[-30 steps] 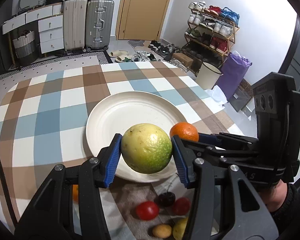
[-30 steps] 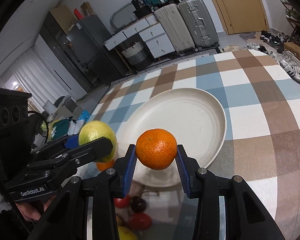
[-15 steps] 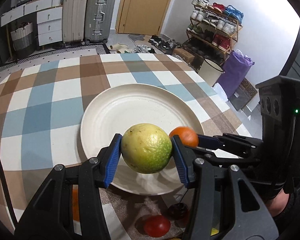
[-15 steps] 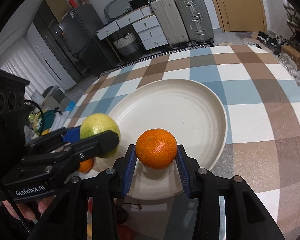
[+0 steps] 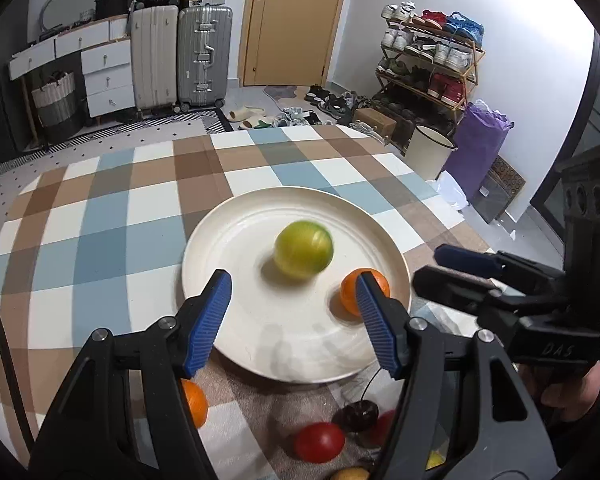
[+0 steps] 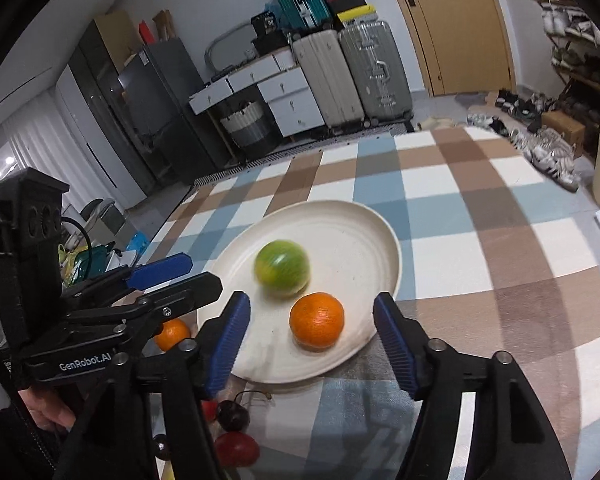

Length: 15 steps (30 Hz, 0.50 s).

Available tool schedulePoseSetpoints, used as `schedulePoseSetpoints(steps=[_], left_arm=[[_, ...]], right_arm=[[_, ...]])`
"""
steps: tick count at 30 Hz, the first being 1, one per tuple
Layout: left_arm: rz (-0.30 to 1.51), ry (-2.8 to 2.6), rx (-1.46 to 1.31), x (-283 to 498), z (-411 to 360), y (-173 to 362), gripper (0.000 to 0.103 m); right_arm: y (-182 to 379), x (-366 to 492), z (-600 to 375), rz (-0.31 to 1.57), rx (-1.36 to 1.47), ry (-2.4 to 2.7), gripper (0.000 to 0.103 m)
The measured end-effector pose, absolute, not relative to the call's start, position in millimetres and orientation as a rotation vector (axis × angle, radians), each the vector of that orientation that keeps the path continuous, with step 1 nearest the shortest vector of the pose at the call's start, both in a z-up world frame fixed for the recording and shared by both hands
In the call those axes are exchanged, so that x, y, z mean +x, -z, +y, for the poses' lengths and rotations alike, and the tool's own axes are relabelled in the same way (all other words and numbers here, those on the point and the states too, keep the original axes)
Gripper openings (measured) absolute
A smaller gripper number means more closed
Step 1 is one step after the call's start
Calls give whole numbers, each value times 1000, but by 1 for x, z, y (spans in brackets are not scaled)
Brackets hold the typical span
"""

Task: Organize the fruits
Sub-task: 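Carry both fruits over the plate and release them onto it, then withdraw both tools from the plate back toward the remaining fruits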

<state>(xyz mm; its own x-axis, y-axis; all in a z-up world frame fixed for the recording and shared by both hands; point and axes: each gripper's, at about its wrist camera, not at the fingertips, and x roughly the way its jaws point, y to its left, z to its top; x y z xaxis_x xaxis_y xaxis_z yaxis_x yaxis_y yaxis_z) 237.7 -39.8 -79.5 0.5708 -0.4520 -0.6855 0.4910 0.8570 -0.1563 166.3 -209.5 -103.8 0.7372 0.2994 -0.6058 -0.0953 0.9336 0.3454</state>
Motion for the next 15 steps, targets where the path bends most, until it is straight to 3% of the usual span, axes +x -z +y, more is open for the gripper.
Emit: schedulePoseSetpoints(steps=[10,15], left_arm=[[771,423,45,200,-10,68,72],[762,371,46,179,1,60,81]], right_arm=[[77,136,-204,656,272,-226,72],[65,118,-200,622,256,-225,82]])
